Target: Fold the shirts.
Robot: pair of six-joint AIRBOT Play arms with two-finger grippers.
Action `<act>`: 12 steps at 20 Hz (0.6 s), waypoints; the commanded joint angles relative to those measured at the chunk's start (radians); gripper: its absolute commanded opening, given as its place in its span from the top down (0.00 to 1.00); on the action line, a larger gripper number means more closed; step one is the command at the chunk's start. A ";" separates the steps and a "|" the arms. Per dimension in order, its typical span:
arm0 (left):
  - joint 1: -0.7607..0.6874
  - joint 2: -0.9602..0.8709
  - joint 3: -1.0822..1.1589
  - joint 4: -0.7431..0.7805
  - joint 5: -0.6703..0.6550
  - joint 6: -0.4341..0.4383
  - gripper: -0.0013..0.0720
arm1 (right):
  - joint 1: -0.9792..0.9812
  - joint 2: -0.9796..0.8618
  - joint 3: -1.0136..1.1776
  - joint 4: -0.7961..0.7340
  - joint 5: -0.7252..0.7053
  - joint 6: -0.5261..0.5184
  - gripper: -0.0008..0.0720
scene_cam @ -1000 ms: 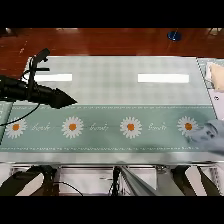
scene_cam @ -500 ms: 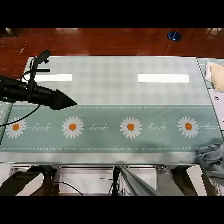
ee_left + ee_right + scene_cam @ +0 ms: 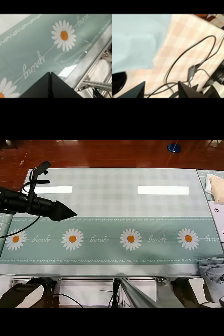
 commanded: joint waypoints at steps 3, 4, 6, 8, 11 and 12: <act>0.000 -0.012 0.000 0.001 0.003 0.000 0.95 | -0.130 0.000 -0.018 -0.020 -0.385 0.272 0.32; 0.000 -0.020 0.000 0.001 0.004 0.000 0.95 | -0.127 0.000 -0.016 0.048 -0.513 0.381 0.33; 0.000 -0.037 0.000 0.001 0.024 0.000 0.85 | -0.090 0.000 0.013 0.523 -0.831 0.443 0.33; 0.000 -0.056 0.000 0.002 0.105 0.000 0.33 | 0.055 -0.011 0.017 1.347 -1.259 0.349 0.45; 0.000 -0.095 0.000 -0.001 0.492 0.000 0.07 | 0.563 -0.117 0.168 1.777 -1.394 -0.204 0.44; 0.000 -0.111 0.000 -0.010 0.650 -0.001 0.07 | 0.757 -0.173 0.257 1.662 -1.229 -0.455 0.44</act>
